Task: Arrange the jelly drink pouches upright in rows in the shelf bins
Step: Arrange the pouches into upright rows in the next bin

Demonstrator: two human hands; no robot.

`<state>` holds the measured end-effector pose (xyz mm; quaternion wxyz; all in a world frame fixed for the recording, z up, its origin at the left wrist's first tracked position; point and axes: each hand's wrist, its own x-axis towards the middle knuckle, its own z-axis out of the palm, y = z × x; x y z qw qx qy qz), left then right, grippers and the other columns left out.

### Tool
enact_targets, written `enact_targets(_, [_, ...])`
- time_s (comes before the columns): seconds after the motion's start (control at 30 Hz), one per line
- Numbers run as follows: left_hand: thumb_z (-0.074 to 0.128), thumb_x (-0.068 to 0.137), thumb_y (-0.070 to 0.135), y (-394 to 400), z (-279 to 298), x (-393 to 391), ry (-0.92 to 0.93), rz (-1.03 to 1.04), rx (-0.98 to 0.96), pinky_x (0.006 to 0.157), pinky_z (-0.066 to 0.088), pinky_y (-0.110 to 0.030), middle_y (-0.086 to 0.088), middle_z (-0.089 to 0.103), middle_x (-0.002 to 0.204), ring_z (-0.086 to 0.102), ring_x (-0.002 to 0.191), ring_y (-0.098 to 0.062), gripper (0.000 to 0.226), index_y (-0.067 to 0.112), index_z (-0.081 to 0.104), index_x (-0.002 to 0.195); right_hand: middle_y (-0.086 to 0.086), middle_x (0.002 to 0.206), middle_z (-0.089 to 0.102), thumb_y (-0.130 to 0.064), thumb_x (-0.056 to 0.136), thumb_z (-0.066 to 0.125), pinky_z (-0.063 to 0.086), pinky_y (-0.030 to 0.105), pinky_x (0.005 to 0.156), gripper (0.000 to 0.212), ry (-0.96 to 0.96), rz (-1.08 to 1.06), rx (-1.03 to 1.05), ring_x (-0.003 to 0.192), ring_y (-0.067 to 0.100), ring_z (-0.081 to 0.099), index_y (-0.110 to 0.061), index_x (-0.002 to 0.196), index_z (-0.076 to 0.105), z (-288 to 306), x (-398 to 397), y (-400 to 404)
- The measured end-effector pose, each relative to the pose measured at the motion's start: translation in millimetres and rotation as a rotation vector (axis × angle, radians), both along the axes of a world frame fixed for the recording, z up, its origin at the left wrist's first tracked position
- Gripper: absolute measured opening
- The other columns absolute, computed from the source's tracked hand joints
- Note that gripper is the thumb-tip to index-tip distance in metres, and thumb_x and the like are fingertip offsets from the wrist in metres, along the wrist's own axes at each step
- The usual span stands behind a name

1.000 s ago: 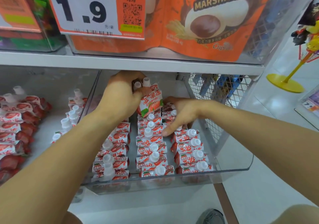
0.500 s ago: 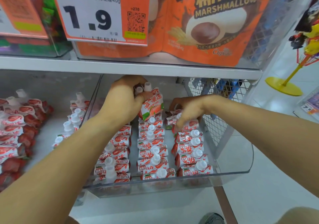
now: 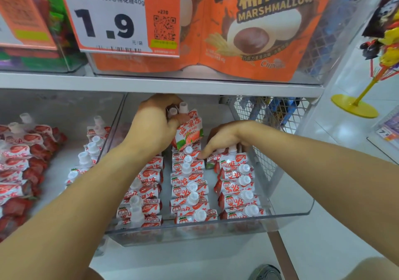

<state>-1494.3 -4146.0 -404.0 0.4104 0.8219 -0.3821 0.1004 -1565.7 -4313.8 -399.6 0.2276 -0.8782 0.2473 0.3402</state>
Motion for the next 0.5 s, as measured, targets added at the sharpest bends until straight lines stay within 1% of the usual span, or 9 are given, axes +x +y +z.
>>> enact_targets(0.07, [0.074, 0.083, 0.023, 0.6, 0.3, -0.2, 0.005, -0.001, 0.002, 0.072, 0.039, -0.021, 0.001, 0.064, 0.094, 0.057, 0.083, -0.015, 0.02, 0.014, 0.069, 0.101, 0.009, 0.123, 0.068, -0.044, 0.085, 0.073, 0.05, 0.047, 0.1, 0.051, 0.019, -0.074, 0.001, 0.105, 0.031, 0.066, -0.013, 0.125, 0.065, -0.9, 3.8, 0.6])
enact_targets(0.13, [0.074, 0.083, 0.023, 2.1, 0.6, 0.2, 0.002, -0.003, 0.0, 0.072, 0.04, -0.021, 0.001, 0.063, 0.092, 0.058, 0.083, -0.016, 0.021, 0.013, 0.069, 0.1, 0.018, 0.12, 0.07, -0.028, 0.083, 0.074, 0.05, 0.057, 0.098, 0.047, 0.057, -0.168, 0.046, 0.099, 0.036, 0.067, -0.005, 0.124, 0.066, -1.4, 5.7, -2.8])
enact_targets(0.17, [0.074, 0.083, 0.023, 3.0, 1.1, 0.0, 0.002, -0.003, -0.001, 0.072, 0.039, -0.021, 0.002, 0.062, 0.091, 0.058, 0.082, -0.016, 0.02, 0.013, 0.069, 0.1, 0.02, 0.118, 0.07, -0.022, 0.083, 0.072, 0.051, 0.058, 0.096, 0.047, 0.078, -0.204, 0.054, 0.092, 0.035, 0.067, -0.002, 0.125, 0.065, -1.7, 5.5, -5.0])
enact_targets(0.23, [0.074, 0.083, 0.022, 3.9, 1.5, -0.8, 0.002, -0.008, -0.003, 0.072, 0.039, -0.02, 0.003, 0.06, 0.089, 0.057, 0.082, -0.016, 0.02, 0.013, 0.069, 0.1, 0.021, 0.108, 0.072, -0.017, 0.085, 0.067, 0.06, 0.046, 0.08, 0.045, 0.095, -0.22, 0.039, 0.075, 0.031, 0.067, 0.0, 0.127, 0.062, -3.1, 5.3, -7.6])
enact_targets(0.27, [0.074, 0.083, 0.022, 3.8, 1.5, -1.0, 0.003, -0.012, -0.004, 0.072, 0.039, -0.021, 0.003, 0.06, 0.089, 0.058, 0.082, -0.016, 0.02, 0.012, 0.069, 0.1, 0.019, 0.101, 0.072, -0.017, 0.088, 0.064, 0.06, 0.038, 0.068, 0.043, 0.114, -0.202, 0.01, 0.068, 0.029, 0.065, 0.0, 0.127, 0.061, -3.6, 4.9, -7.7])
enact_targets(0.3, [0.074, 0.083, 0.022, 4.0, 1.6, -1.0, 0.004, -0.017, -0.002, 0.072, 0.04, -0.021, 0.002, 0.061, 0.089, 0.058, 0.083, -0.017, 0.019, 0.012, 0.069, 0.099, 0.018, 0.097, 0.071, -0.019, 0.09, 0.062, 0.058, 0.034, 0.061, 0.041, 0.136, -0.178, -0.022, 0.065, 0.027, 0.063, -0.001, 0.127, 0.061, -3.8, 4.8, -7.7])
enact_targets(0.33, [0.074, 0.084, 0.022, 3.9, 1.4, -0.8, 0.004, -0.021, -0.002, 0.072, 0.04, -0.022, 0.002, 0.062, 0.09, 0.059, 0.084, -0.017, 0.019, 0.012, 0.069, 0.099, 0.017, 0.098, 0.071, -0.02, 0.091, 0.061, 0.057, 0.033, 0.06, 0.04, 0.15, -0.16, -0.058, 0.067, 0.027, 0.063, -0.001, 0.126, 0.061, -4.3, 4.8, -7.8])
enact_targets(0.4, [0.073, 0.084, 0.021, 3.2, 1.2, -0.3, 0.005, -0.031, -0.007, 0.073, 0.041, -0.022, 0.0, 0.065, 0.092, 0.059, 0.085, -0.017, 0.016, 0.012, 0.069, 0.098, 0.017, 0.108, 0.07, -0.024, 0.092, 0.062, 0.057, 0.038, 0.067, 0.039, 0.123, -0.149, -0.116, 0.077, 0.03, 0.064, -0.004, 0.125, 0.063, -4.5, 3.0, -8.1])
enact_targets(0.5, [0.071, 0.086, 0.018, 1.4, 1.3, -0.5, -0.004, -0.017, -0.024, 0.07, 0.041, -0.022, 0.0, 0.066, 0.089, 0.06, 0.082, -0.017, 0.011, 0.013, 0.07, 0.095, 0.014, 0.116, 0.067, -0.028, 0.091, 0.063, 0.058, 0.042, 0.08, 0.037, -0.025, -0.071, -0.25, 0.094, 0.032, 0.068, -0.009, 0.122, 0.065, -6.1, -3.7, -10.7])
